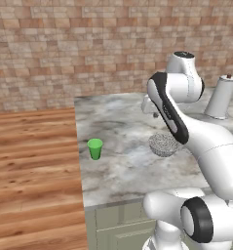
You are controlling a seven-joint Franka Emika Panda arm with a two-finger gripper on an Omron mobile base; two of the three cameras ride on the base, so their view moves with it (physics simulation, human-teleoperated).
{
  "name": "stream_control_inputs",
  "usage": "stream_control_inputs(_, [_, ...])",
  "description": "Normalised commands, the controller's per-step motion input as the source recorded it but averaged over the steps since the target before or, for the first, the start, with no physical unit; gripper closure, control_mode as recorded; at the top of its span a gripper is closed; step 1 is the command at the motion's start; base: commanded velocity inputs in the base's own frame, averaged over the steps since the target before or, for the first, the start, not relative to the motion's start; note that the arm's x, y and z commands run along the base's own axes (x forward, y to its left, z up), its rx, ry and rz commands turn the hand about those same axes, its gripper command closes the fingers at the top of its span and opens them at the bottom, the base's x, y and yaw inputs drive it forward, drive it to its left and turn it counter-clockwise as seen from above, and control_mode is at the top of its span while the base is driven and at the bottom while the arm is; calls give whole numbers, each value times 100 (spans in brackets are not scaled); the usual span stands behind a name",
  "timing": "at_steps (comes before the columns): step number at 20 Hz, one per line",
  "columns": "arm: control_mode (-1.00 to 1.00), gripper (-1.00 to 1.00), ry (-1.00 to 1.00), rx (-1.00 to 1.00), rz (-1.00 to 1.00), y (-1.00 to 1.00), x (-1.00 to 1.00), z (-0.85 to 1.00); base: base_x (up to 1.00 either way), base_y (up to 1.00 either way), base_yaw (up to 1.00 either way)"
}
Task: Pick the strainer and cup and place them in the sink. Then turn on the water.
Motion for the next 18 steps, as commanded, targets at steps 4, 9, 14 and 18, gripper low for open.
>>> stream_control_inputs(4, [-100, -100, 3, 0, 0, -6, -4, 0, 0, 0, 0])
stream_control_inputs(9, [-100, -100, 16, 0, -1, -35, 0, 0, 0, 0, 0])
stream_control_inputs(14, [-100, -100, 10, 0, -2, -65, 0, -8, 0, 0, 0])
stream_control_inputs(18, [-100, -100, 0, 0, 4, -75, 4, -14, 0, 0, 0])
